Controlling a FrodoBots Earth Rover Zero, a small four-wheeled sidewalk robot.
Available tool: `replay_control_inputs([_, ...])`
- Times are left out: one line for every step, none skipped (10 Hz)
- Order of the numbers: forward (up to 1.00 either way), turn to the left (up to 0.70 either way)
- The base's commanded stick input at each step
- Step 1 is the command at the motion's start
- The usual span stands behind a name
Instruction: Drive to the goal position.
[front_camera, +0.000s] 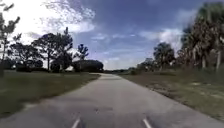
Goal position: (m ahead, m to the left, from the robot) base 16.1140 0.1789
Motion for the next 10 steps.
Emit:
replay_control_inputs([0.69, 0.03])
replay_control_inputs([0.69, 0.20])
replay_control_inputs([0.69, 0.34])
replay_control_inputs([0.69, 0.34])
replay_control_inputs([0.69, 0.34])
replay_control_inputs([0.69, 0.34])
replay_control_inputs([0.69, 0.04])
replay_control_inputs([0.69, 0.03])
replay_control_inputs([0.69, 0.03])
replay_control_inputs([0.69, 0.03])
